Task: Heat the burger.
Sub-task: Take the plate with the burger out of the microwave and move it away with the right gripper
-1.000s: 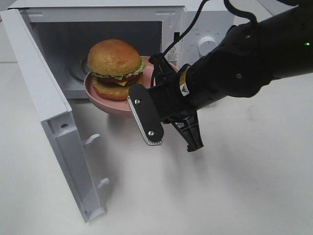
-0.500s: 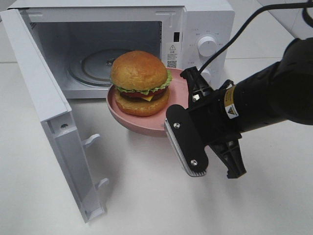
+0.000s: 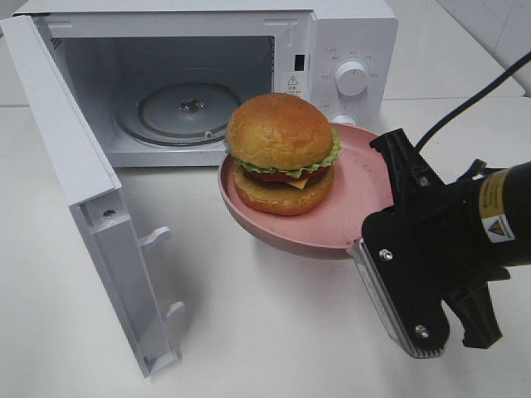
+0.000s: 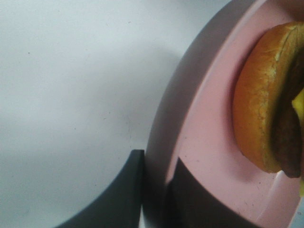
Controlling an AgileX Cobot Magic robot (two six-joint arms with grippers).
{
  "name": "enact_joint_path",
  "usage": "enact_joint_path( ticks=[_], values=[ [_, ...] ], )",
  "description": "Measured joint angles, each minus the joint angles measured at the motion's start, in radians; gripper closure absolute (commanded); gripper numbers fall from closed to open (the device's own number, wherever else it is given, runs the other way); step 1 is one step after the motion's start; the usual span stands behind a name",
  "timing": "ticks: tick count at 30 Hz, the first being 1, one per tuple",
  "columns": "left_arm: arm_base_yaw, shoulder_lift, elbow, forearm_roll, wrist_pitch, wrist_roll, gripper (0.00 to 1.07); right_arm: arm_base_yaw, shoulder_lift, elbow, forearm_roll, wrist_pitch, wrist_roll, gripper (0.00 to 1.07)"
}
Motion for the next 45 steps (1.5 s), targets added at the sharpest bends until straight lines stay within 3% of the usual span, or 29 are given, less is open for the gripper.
enact_joint_path(
  ticks=[21, 31, 41, 45],
  values=[
    [0.000, 0.000, 0.000, 0.000, 0.000, 0.000, 0.13, 0.000, -0.339, 0.143, -0.041, 0.205, 0.036, 1.07],
    [0.000, 0.000, 0.000, 0.000, 0.000, 0.000, 0.13, 0.000, -0.478, 0.168, -0.159, 0.368, 0.248, 1.07],
    [0.000, 0.000, 0.000, 0.000, 0.000, 0.000, 0.13, 0.000, -0.481, 0.168, -0.358, 0.515, 0.597, 1.07],
    [0.000, 0.000, 0.000, 0.000, 0.000, 0.000, 0.13, 0.000, -0.481, 0.168, -0.381, 0.550, 0.664, 1.07]
  ],
)
